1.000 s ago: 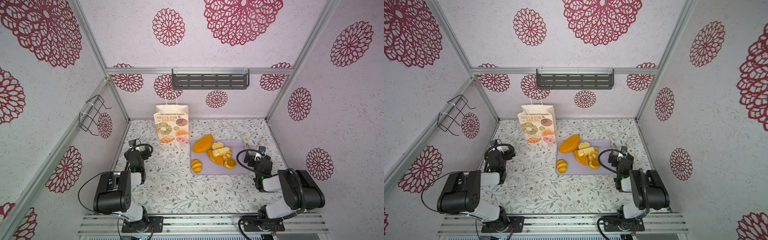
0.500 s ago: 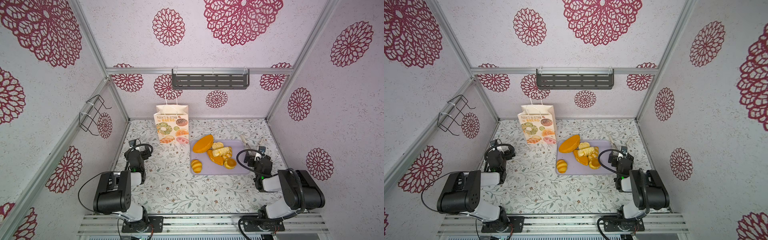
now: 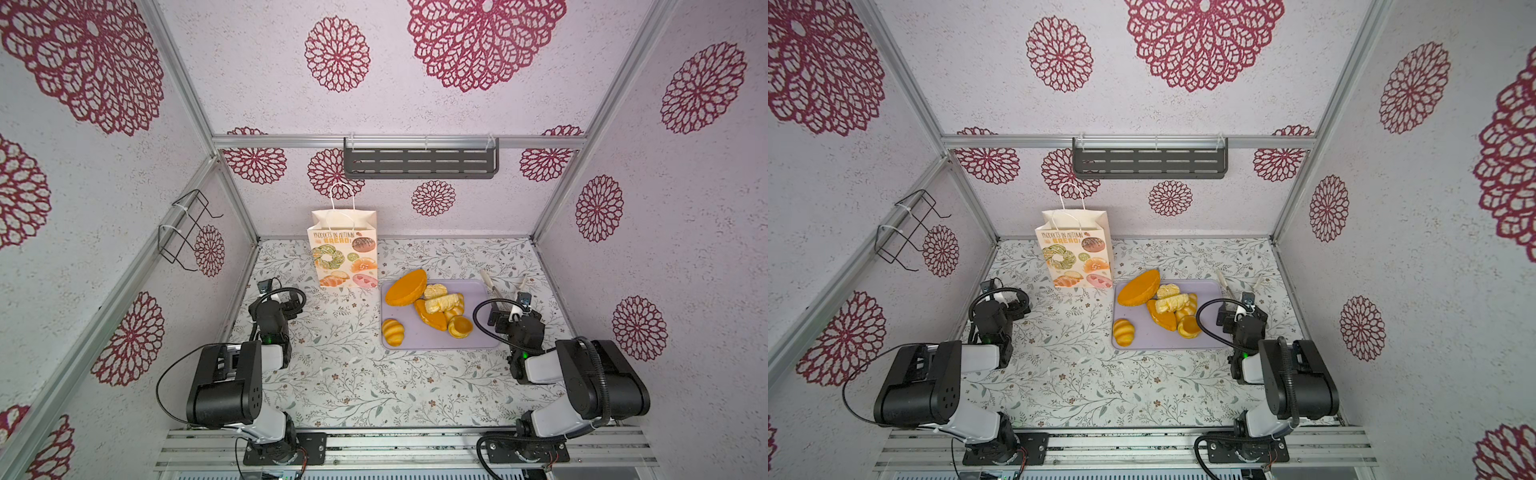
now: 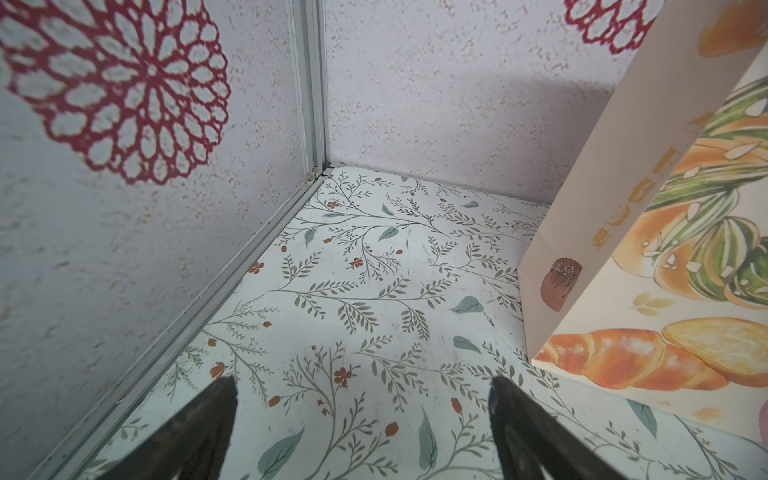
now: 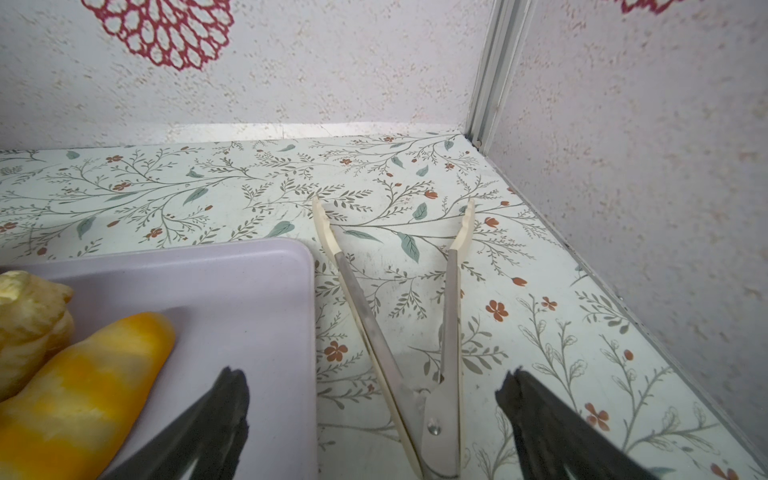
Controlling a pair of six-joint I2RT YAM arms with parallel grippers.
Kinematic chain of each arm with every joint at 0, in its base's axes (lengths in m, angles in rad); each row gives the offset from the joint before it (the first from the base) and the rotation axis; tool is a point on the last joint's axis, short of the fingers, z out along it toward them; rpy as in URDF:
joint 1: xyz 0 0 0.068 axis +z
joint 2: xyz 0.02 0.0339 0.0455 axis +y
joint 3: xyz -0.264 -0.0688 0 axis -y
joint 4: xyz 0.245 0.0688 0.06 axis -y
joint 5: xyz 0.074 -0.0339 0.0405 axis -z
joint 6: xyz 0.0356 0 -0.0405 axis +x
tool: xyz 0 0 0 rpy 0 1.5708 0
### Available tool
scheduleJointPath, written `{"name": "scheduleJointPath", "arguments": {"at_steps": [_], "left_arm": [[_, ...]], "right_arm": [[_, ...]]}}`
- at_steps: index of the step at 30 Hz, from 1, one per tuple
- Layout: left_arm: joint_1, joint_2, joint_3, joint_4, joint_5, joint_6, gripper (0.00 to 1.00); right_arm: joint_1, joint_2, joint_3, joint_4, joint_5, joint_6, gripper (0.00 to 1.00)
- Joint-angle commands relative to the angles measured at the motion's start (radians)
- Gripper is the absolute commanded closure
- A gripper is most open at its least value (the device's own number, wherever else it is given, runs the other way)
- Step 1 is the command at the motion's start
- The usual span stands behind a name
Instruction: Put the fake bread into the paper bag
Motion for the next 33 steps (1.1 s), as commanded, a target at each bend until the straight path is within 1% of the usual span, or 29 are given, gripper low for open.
{"name": "scheduleJointPath", "arguments": {"at_steps": [1,12,15,18,19,22,26,29,31,33], "left_arm": [[0.002,0.007,0.007,0.022,0.006,0.004,0.03],[-0.002,0.007,0.005,0.026,-0.007,0.003,0.03],[-0.010,0.005,-0.014,0.059,-0.059,-0.006,0.03],[-0.020,0.005,-0.051,0.135,-0.095,-0.008,0.03],[-0.027,0.008,-0.062,0.158,-0.104,-0.003,0.03],[-0.068,0.022,-0.094,0.244,-0.176,0.029,0.03],[-0.090,0.019,-0.142,0.350,-0.244,0.038,0.03],[-0.104,-0.026,-0.173,0.370,-0.287,0.038,0.03],[-0.118,-0.068,-0.184,0.356,-0.330,0.041,0.03],[-0.128,-0.121,-0.188,0.311,-0.358,0.040,0.03]], "right_arm": [[-0.004,-0.010,0.019,0.030,-0.013,-0.007,0.01],[-0.004,-0.010,0.017,0.032,-0.013,-0.008,0.01],[-0.003,-0.012,0.017,0.033,-0.011,-0.010,0.01],[-0.003,-0.012,0.017,0.033,-0.011,-0.011,0.01],[-0.002,-0.012,0.017,0.033,-0.011,-0.012,0.01],[-0.004,-0.012,0.016,0.034,-0.010,-0.012,0.01],[-0.001,-0.055,0.010,0.012,0.036,0.007,0.01],[-0.001,-0.094,-0.003,0.001,0.048,0.008,0.01],[0.000,-0.119,-0.002,-0.026,0.052,0.008,0.01],[0.005,-0.153,0.016,-0.090,0.057,0.007,0.01]]}}
